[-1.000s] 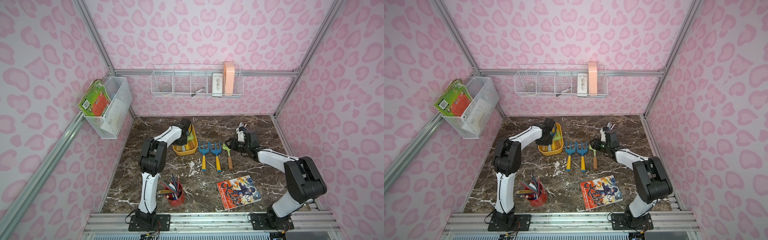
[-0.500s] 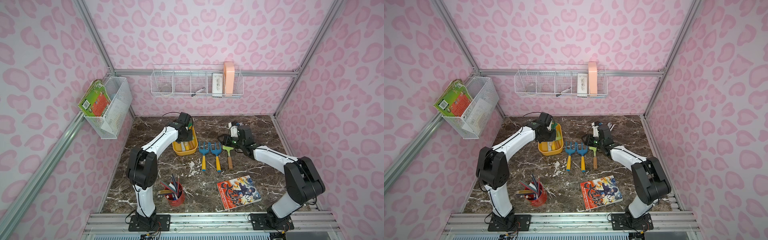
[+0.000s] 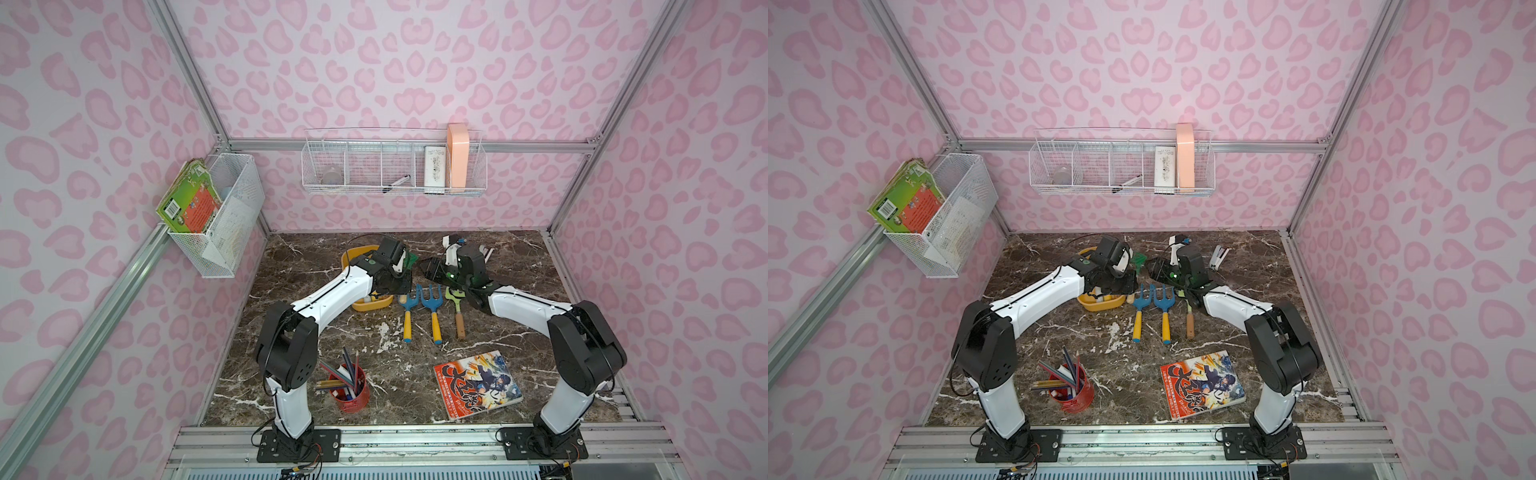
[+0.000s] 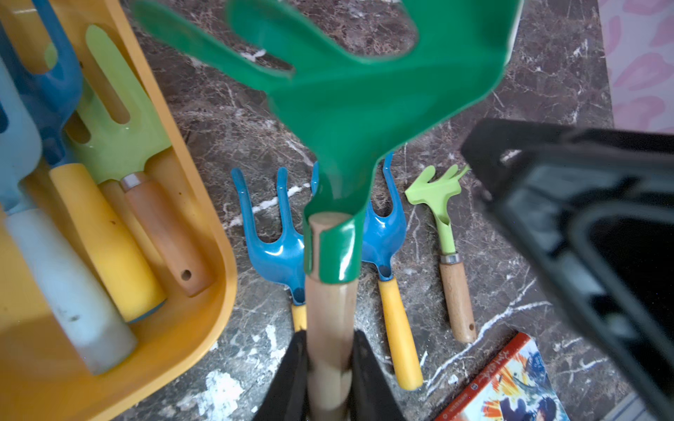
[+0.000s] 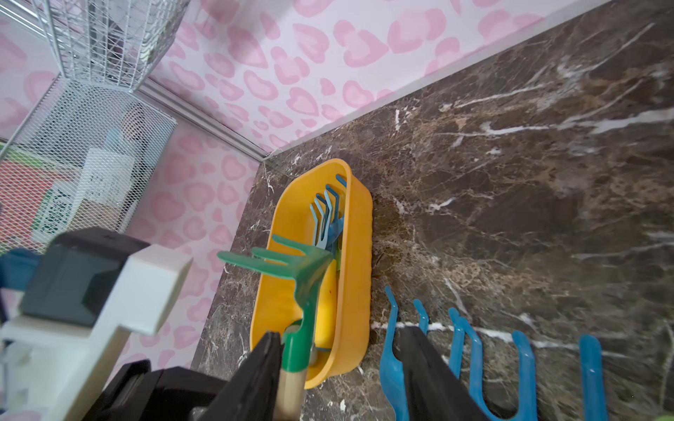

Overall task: Take the hand rake out of the storage box
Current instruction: Pick up the rake from the storage box.

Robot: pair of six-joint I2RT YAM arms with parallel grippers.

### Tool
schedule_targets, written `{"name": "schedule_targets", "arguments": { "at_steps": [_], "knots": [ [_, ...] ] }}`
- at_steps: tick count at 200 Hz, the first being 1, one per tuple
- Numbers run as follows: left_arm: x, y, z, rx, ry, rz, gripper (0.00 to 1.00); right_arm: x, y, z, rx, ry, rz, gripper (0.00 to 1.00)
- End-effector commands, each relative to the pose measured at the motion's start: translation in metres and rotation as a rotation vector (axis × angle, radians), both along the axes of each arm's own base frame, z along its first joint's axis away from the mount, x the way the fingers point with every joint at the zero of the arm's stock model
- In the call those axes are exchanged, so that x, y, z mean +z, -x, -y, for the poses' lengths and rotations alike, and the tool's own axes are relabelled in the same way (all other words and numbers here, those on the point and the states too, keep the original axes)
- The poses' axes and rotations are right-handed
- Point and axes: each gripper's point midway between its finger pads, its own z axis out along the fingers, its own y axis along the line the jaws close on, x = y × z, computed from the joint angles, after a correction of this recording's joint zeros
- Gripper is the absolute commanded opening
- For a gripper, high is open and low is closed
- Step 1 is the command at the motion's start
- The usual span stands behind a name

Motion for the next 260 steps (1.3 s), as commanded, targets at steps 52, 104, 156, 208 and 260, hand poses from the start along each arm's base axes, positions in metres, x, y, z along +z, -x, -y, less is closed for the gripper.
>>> {"name": "schedule_targets", "arguments": {
  "at_steps": [52,104,156,208,260],
  "knots": [
    [0.005,0.007,0.013,-0.023,0.035,0.003,0.17,0.002,-0.008,-0.017,-0.022,-0.04,0.008,0.49],
    [0.011,0.015,0.017,-0.038,0.062,-0.003,0.17,-0.003,-0.018,-0.021,-0.063,-0.115,-0.023,0.21],
    [0.01,0.018,0.016,-0.041,0.061,-0.013,0.22,-0.007,-0.018,-0.02,-0.076,-0.172,-0.048,0.0],
    [0.02,0.021,0.024,-0.051,0.118,-0.022,0.42,-0.009,-0.022,0.014,-0.107,-0.207,-0.069,0.0],
    [0.043,0.014,-0.007,0.008,0.127,0.018,0.46,-0.035,-0.013,0.117,-0.158,-0.063,-0.127,0.0]
  ]
}}
